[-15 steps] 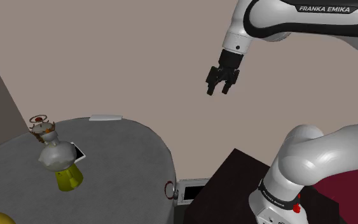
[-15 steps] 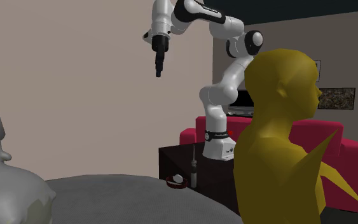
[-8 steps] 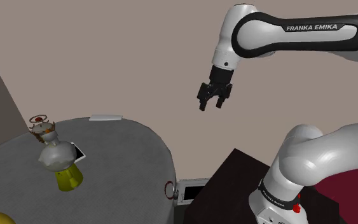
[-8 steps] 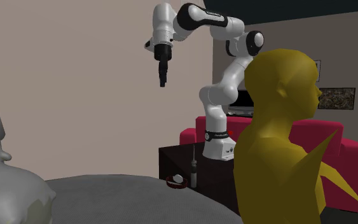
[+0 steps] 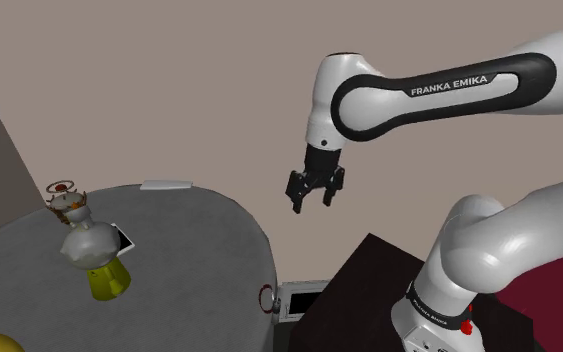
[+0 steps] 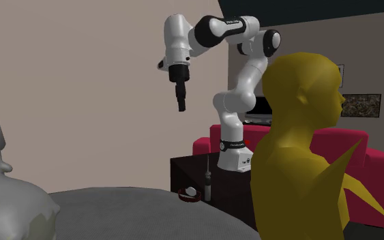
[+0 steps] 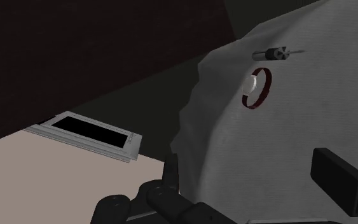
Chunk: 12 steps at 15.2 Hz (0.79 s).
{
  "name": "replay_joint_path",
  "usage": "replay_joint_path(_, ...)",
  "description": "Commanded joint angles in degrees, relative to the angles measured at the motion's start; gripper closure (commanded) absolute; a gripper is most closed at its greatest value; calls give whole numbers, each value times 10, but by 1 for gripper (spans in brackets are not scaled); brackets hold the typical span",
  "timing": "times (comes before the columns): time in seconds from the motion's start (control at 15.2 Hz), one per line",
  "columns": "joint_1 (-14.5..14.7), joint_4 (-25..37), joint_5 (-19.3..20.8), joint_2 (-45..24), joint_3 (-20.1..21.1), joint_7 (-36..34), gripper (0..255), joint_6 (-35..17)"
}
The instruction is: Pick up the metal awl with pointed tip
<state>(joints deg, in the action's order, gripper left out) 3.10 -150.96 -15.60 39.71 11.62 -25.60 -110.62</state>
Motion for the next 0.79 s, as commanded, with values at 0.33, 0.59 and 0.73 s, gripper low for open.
replay_joint_path(0.33,28,-23,-53,-100,81,-86,0,-94)
replay_joint_path(0.59,38,-18,-74,-178,125,-135,0,-151)
replay_joint_path(0.73,42,-11,-79,-222,146,-160,0,-180)
